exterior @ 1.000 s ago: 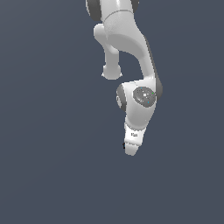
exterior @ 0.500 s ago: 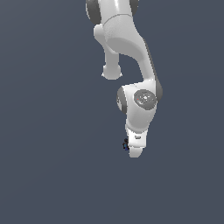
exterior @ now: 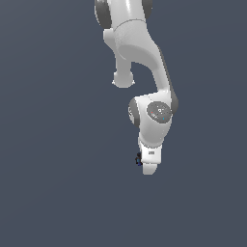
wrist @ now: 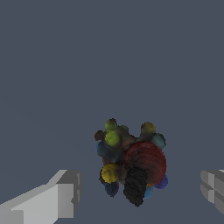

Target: Pick up the object and move it to a goal position.

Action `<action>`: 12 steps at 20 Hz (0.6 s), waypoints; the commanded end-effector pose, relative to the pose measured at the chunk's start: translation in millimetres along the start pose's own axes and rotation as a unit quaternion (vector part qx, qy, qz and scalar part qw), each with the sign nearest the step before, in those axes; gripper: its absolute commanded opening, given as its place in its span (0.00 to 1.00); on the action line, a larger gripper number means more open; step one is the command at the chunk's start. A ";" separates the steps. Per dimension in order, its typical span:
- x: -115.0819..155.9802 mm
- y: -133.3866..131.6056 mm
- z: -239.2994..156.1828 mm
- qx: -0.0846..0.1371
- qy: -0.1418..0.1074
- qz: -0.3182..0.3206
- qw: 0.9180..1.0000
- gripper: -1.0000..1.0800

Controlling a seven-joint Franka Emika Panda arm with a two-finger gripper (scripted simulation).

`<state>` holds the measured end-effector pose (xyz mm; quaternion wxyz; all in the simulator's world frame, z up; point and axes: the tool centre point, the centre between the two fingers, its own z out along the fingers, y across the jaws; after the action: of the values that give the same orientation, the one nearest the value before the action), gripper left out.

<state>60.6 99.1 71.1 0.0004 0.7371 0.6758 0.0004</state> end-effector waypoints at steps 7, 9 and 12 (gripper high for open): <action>0.0 -1.4 39.4 0.001 0.000 -0.002 1.000 0.96; 0.1 -0.8 41.8 0.001 0.000 -0.002 1.000 0.96; 0.4 -0.2 41.5 0.001 0.000 -0.002 1.000 0.00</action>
<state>62.8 99.6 34.7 0.0025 0.7356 0.6774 0.0027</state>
